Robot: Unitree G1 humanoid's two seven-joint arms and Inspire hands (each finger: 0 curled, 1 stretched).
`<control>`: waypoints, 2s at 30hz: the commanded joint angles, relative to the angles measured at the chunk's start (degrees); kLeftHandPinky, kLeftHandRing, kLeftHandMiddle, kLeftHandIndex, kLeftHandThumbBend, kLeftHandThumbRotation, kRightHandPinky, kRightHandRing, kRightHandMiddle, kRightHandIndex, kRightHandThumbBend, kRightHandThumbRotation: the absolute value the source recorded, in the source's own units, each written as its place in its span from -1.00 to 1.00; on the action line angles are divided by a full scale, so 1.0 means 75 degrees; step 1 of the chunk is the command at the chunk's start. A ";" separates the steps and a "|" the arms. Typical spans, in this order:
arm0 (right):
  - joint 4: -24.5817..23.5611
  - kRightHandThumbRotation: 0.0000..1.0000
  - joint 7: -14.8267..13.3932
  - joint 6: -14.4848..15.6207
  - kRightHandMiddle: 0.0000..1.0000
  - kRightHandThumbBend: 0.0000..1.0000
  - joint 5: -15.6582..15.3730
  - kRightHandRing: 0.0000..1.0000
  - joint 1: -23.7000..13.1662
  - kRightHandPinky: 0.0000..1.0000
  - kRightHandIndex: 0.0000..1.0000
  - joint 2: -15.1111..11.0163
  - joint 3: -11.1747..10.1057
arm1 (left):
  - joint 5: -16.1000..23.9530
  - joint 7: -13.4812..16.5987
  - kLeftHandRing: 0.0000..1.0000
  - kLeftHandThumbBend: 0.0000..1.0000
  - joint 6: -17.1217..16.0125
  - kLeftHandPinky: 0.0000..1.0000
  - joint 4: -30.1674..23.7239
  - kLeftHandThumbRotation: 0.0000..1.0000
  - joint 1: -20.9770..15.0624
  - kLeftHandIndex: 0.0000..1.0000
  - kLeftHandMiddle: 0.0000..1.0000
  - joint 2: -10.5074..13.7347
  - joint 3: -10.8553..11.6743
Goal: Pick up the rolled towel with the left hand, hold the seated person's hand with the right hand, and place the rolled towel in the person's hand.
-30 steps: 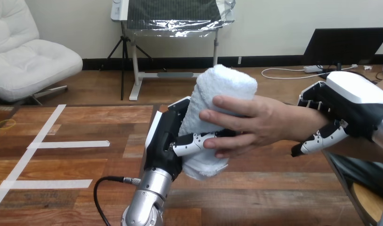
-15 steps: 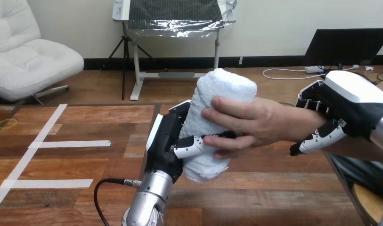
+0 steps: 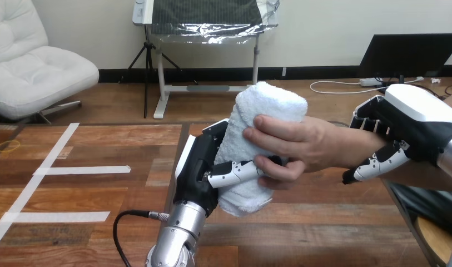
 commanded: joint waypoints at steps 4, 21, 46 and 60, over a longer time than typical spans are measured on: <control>-0.0212 -0.62 0.0089 0.0252 -0.14 0.84 -0.0007 -0.28 -0.0516 -0.41 -0.10 0.0193 0.0103 | 0.0088 -0.0127 -0.31 0.36 -0.0009 -0.41 -0.0076 -1.00 -0.0054 -0.14 -0.22 -0.1298 -0.0284; -0.0142 -0.65 0.0040 0.0209 -0.14 0.83 0.0015 -0.28 -0.0414 -0.41 -0.09 0.0153 0.0045 | 0.0087 -0.0026 -0.30 0.38 0.0143 -0.41 -0.0343 -1.00 -0.0010 -0.14 -0.20 -0.1192 -0.0352; -0.0010 -0.66 -0.0013 0.0011 -0.12 0.81 0.0118 -0.22 -0.0312 -0.33 -0.08 0.0061 -0.0066 | -0.0993 -0.0655 -0.31 0.11 0.0519 -0.42 -0.0589 -0.39 0.0116 -0.14 -0.20 -0.1337 -0.0149; -0.0005 -0.66 0.0035 0.0004 -0.12 0.82 0.0130 -0.23 -0.0297 -0.33 -0.08 0.0044 -0.0099 | -0.1392 -0.0939 -0.30 0.15 0.0775 -0.40 -0.0680 0.70 0.0120 -0.11 -0.17 -0.1352 -0.0120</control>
